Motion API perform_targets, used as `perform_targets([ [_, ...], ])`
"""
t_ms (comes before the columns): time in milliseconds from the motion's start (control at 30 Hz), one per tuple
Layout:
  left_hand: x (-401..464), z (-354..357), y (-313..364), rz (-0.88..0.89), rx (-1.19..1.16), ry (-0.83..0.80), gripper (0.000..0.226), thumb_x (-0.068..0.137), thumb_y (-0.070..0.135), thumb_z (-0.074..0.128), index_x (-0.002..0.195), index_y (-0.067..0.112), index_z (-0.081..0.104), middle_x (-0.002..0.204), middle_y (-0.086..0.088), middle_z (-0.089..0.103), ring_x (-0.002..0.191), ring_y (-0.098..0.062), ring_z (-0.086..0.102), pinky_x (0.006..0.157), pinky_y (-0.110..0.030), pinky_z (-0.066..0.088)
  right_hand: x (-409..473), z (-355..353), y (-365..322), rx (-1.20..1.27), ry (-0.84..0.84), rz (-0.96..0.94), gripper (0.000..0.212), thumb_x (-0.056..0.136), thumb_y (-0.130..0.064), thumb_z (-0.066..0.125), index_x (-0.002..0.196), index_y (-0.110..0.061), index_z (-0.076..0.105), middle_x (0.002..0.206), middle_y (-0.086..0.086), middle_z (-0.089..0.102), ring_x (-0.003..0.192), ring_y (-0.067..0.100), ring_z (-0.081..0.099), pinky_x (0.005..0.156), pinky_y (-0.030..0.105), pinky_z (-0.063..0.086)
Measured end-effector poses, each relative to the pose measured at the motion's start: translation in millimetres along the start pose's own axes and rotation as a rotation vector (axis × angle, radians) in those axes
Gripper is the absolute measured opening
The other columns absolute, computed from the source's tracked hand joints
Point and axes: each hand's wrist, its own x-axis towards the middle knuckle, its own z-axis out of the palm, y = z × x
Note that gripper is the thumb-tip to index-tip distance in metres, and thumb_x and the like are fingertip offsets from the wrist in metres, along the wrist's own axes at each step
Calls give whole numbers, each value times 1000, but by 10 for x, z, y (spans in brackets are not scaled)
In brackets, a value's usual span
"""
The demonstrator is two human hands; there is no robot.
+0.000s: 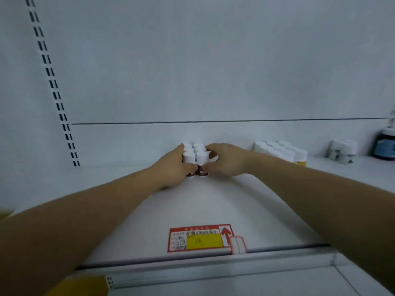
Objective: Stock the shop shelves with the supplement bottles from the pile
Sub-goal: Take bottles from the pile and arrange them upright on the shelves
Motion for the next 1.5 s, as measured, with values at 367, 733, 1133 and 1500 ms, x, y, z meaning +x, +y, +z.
perform_targets([
  [367, -23, 7, 0, -1, -59, -22, 70, 83, 19, 68, 143, 21, 31, 131, 9, 50, 108, -8, 51, 85, -18, 35, 96, -23, 44, 6, -10, -47, 43, 78, -43, 71, 107, -18, 52, 109, -1, 58, 99, 20, 54, 77, 30, 41],
  [733, 42, -84, -94, -99, 81, -151, 98, 75, 32, 72, 150, 33, 9, 132, 9, 52, 118, -13, 52, 104, -34, 40, 170, -181, 33, 293, -142, 47, 43, 84, -12, 57, 126, -9, 51, 127, 6, 52, 111, 24, 55, 90, 36, 54],
  [1133, 9, -68, -49, -68, 84, -121, 87, 84, 23, 65, 150, 30, 10, 131, 9, 52, 116, -12, 52, 96, -22, 38, 282, -81, 55, 97, -63, 2, 7, 86, -9, 49, 84, -3, 53, 99, 23, 62, 83, 27, 54, 71, 33, 42],
  [1500, 8, -59, -69, -115, 89, -129, 96, 85, 29, 67, 150, 30, -2, 128, 8, 53, 118, -14, 51, 106, -29, 35, 231, -138, 76, 205, -109, -30, 6, 82, -5, 49, 85, -8, 46, 104, 11, 55, 80, 23, 47, 63, 29, 43],
])
